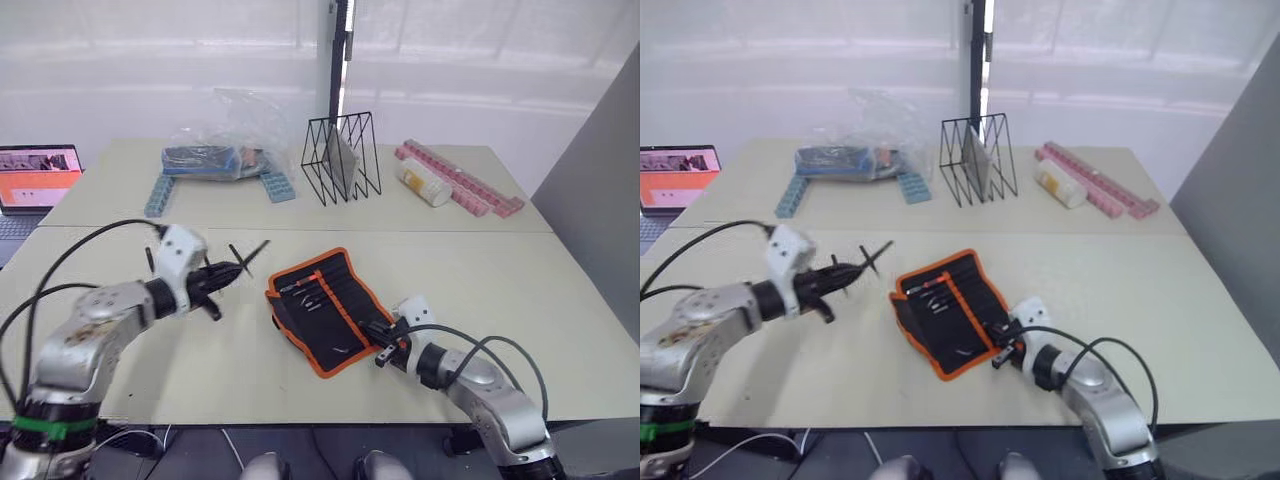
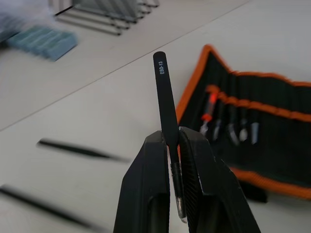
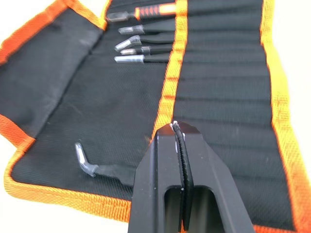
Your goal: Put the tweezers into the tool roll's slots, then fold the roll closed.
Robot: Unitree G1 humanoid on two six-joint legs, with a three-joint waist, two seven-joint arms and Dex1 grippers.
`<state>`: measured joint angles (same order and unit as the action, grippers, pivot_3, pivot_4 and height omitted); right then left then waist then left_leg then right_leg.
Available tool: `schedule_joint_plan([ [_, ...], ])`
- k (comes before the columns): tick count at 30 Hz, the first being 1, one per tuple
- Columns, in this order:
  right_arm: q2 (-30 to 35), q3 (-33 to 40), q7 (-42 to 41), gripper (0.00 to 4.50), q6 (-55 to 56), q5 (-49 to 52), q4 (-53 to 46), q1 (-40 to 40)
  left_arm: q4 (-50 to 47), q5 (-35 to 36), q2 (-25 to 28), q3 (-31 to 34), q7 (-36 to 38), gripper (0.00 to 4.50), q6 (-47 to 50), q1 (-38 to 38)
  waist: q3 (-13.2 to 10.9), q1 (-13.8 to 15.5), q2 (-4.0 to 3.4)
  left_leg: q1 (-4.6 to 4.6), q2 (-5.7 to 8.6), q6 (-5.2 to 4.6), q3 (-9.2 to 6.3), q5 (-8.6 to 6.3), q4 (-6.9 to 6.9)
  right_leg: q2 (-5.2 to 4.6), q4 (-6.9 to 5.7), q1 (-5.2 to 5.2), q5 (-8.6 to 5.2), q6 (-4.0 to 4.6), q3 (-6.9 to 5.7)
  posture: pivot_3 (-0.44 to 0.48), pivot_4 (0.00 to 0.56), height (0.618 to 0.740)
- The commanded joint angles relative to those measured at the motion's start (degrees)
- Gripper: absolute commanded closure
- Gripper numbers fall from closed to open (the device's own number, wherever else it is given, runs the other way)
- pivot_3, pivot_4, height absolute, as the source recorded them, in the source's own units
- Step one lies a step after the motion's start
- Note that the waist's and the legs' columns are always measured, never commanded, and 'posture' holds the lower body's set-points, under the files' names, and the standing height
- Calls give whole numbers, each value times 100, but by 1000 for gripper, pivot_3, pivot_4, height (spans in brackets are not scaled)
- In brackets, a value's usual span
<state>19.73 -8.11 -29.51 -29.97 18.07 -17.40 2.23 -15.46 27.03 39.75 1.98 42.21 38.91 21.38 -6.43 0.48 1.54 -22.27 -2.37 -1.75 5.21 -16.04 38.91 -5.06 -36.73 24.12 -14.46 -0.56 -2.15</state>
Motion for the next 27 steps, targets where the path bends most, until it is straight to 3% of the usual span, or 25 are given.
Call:
schedule_joint_plan([
  [1,-81,16,148,4471,219,-148,27,-51,291,-250,-227,-684,223,4500,-32,421,0,-28,0,1,11,0,0,0,0,4,-1,0,0,-1,5,0,150,737],
  [10,-164,5,407,4471,66,-302,-35,-111,363,-573,-59,-1691,641,4500,745,721,0,-48,0,2,13,2,-11,3,1,13,-1,-1,-4,-6,12,0,150,737],
  [21,-271,-185,662,4471,-248,-417,-403,-144,228,-808,212,-2269,905,4500,1447,1014,0,-18,1,1,27,-2,-17,1,4,28,-5,0,-12,-20,67,0,150,737],
  [27,-304,-253,744,4471,-372,-466,-550,-114,496,-1192,-20,-2602,788,4500,1356,1339,0,-4,2,0,32,-2,-21,1,6,67,-5,-2,-19,-33,159,0,150,737],
])
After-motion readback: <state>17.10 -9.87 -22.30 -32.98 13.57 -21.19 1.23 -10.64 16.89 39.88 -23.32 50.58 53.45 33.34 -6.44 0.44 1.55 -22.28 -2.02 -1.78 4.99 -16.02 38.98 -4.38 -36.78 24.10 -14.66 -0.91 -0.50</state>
